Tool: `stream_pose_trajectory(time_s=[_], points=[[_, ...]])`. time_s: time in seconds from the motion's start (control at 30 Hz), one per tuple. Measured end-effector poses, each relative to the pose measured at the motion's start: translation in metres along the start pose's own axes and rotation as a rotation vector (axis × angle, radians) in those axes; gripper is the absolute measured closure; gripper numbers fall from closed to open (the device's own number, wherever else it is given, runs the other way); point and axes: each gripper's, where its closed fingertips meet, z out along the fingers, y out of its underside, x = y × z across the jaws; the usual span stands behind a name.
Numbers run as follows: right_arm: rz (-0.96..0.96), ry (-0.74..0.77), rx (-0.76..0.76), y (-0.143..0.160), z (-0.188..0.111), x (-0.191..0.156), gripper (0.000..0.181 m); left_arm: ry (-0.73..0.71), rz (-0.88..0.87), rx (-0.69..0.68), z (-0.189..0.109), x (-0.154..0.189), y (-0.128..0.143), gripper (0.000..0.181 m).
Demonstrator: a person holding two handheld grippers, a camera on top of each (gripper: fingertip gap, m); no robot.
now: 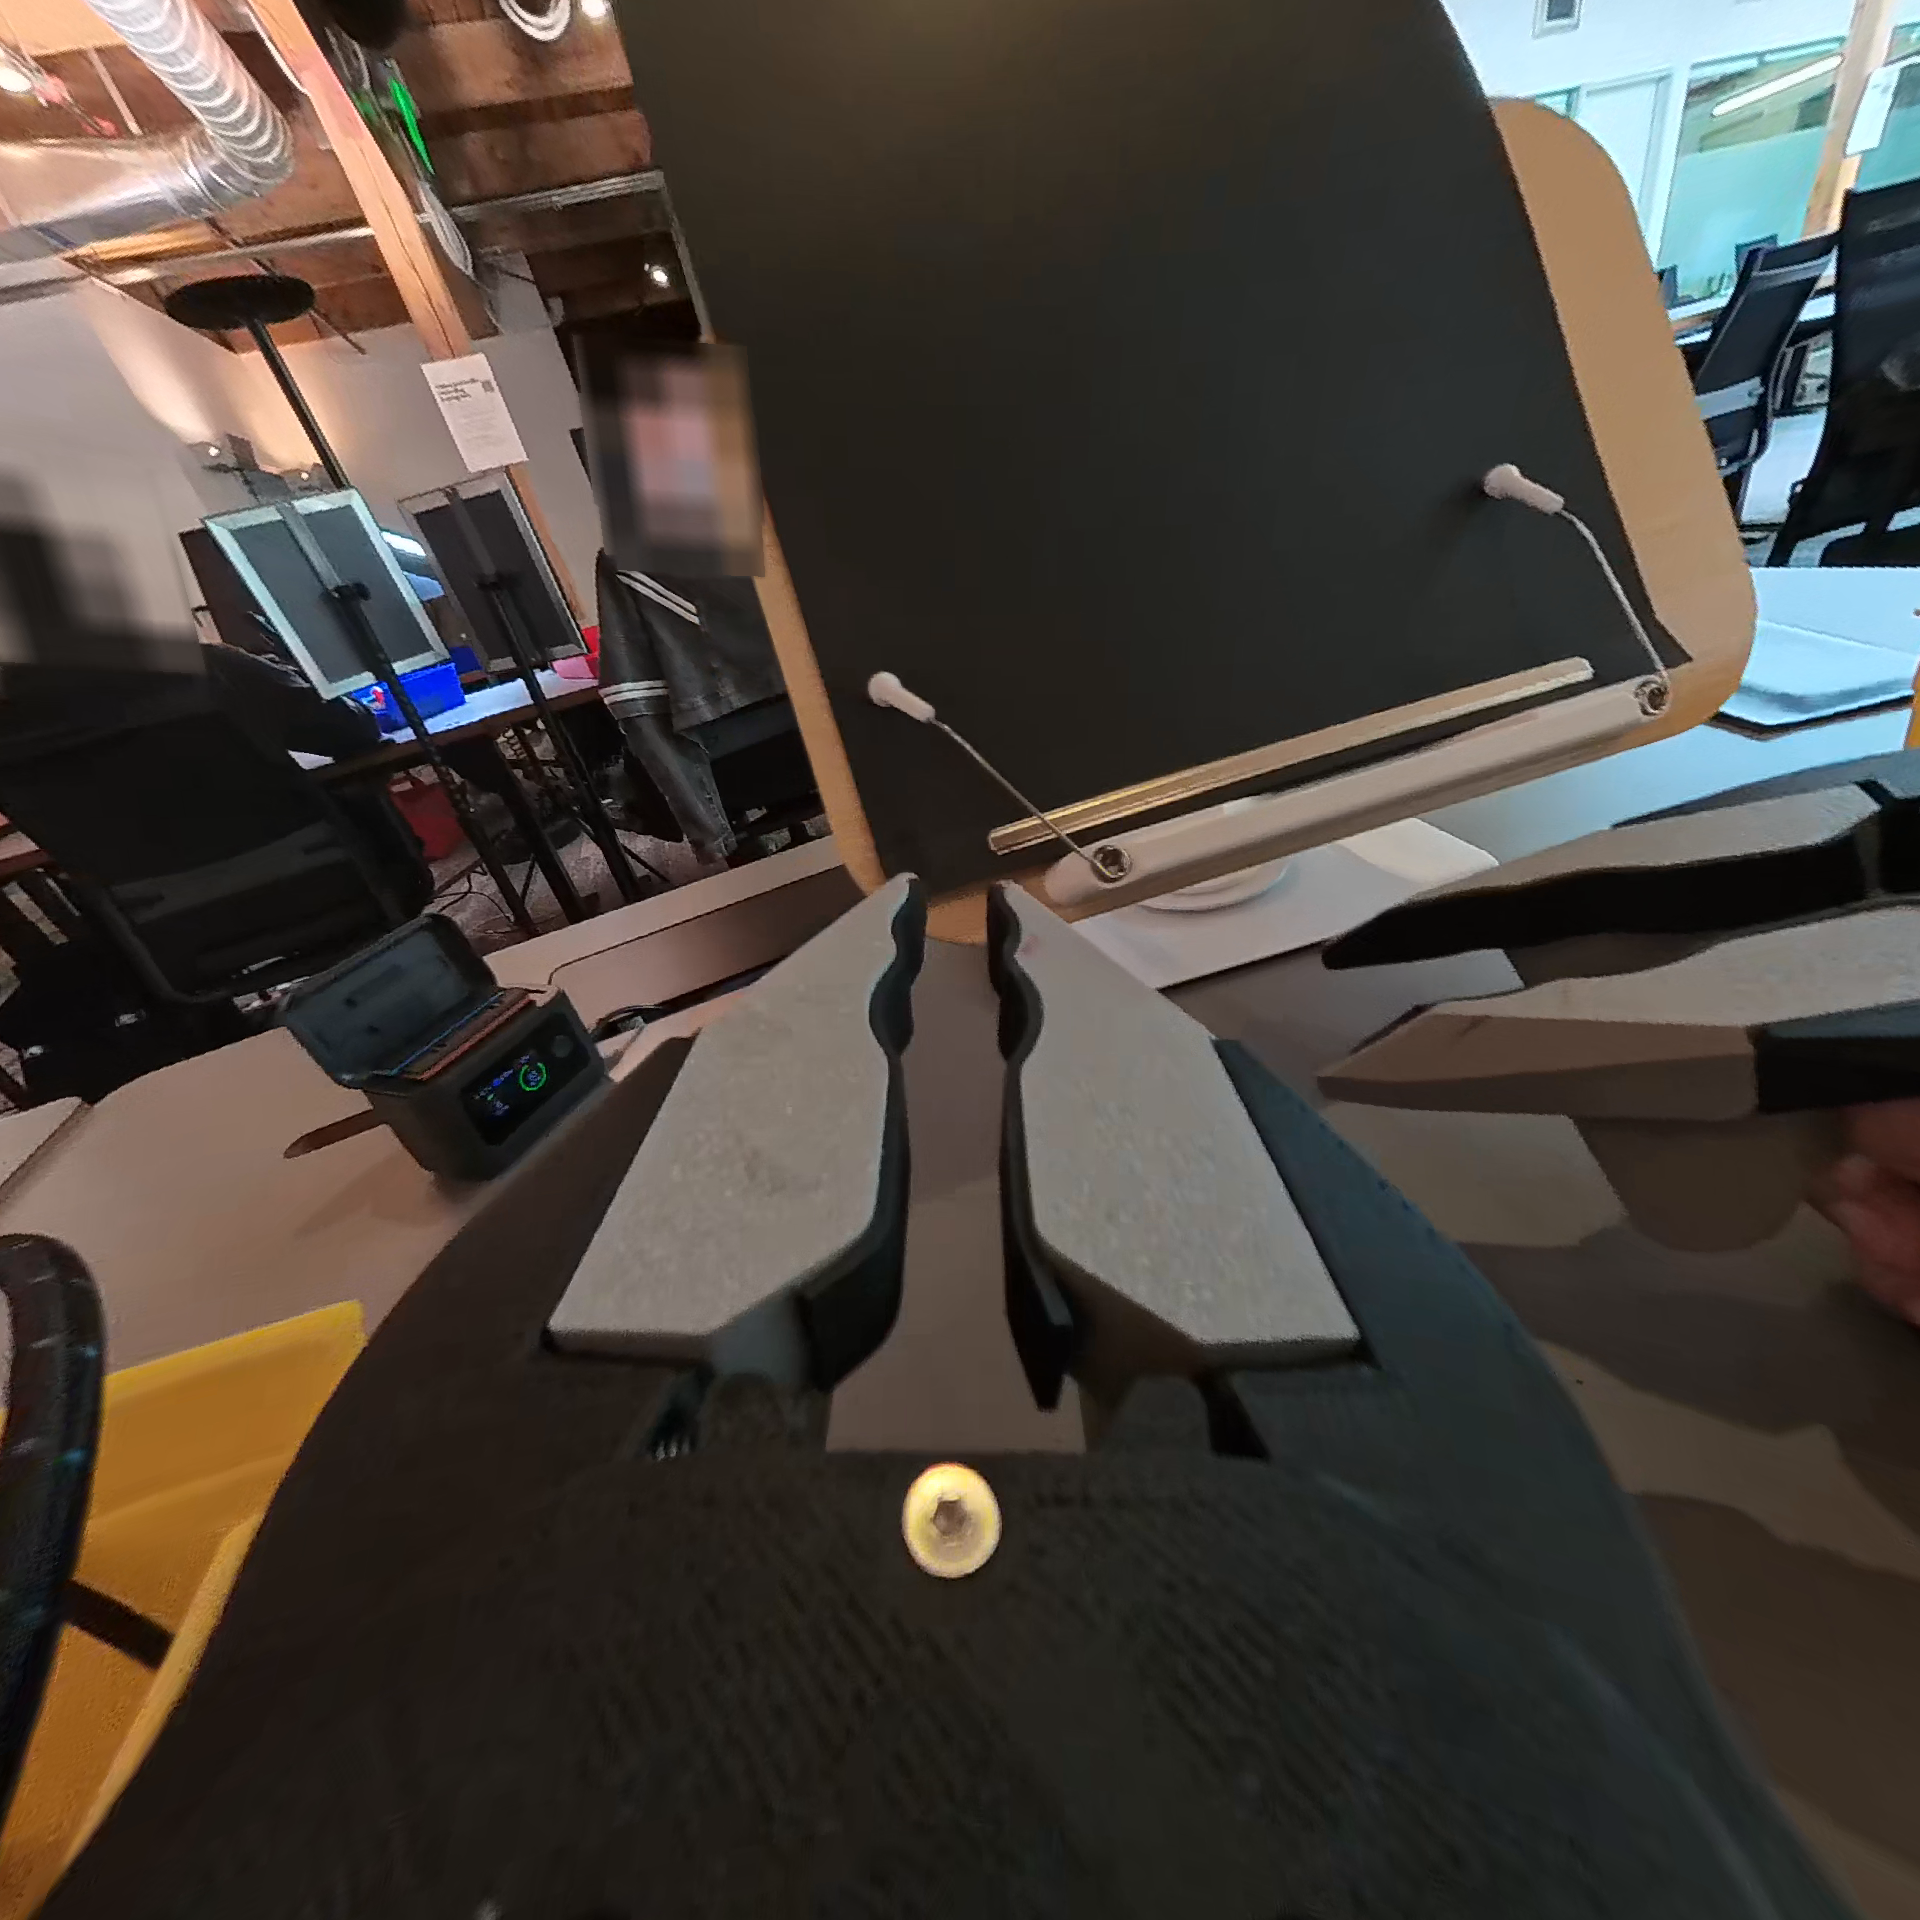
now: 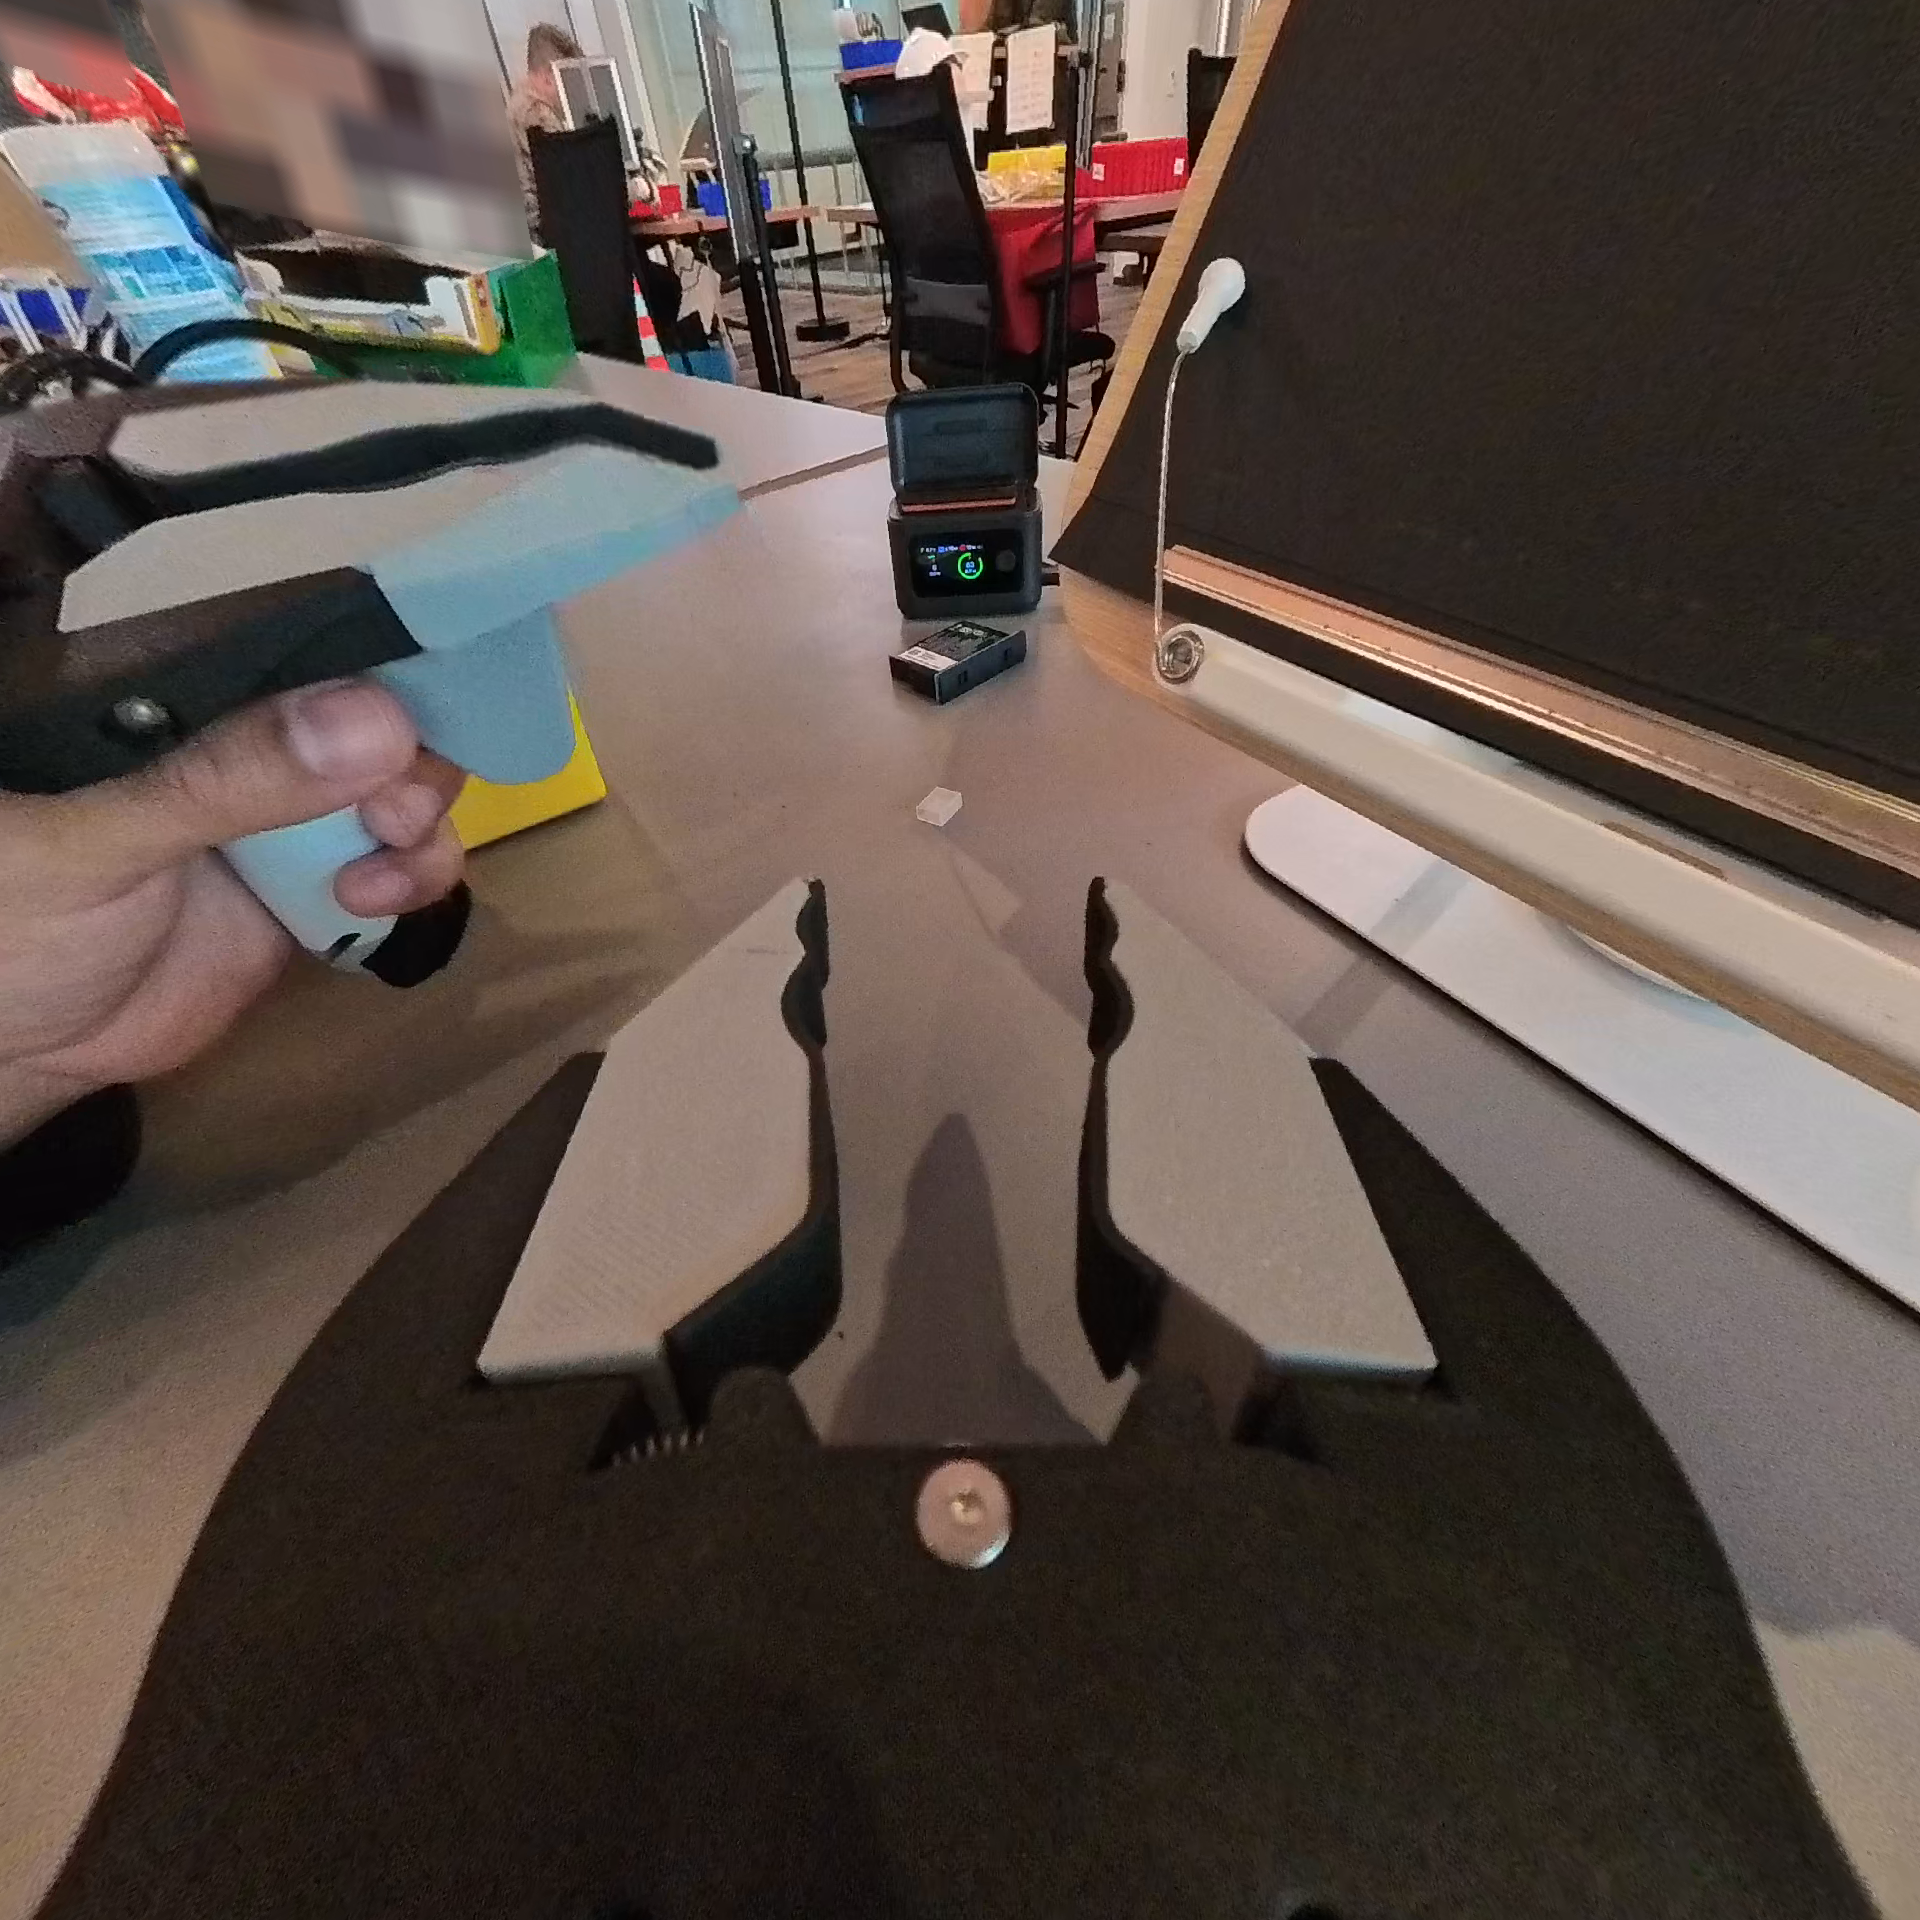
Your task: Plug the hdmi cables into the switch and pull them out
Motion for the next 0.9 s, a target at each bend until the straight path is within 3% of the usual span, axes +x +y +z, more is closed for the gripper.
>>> stream_pose_trajectory(time_s=[0.63,0.9], points=[[-0.013,0.000,-0.005,0.001,0.000,-0.001,0.137,-0.145,-0.103,0.102,-0.013,-0.046,-0.013,0.177],[-0.024,0.001,-0.004,0.001,0.000,-0.003,0.138,-0.135,-0.093,0.100,-0.012,-0.042,-0.013,0.176]])
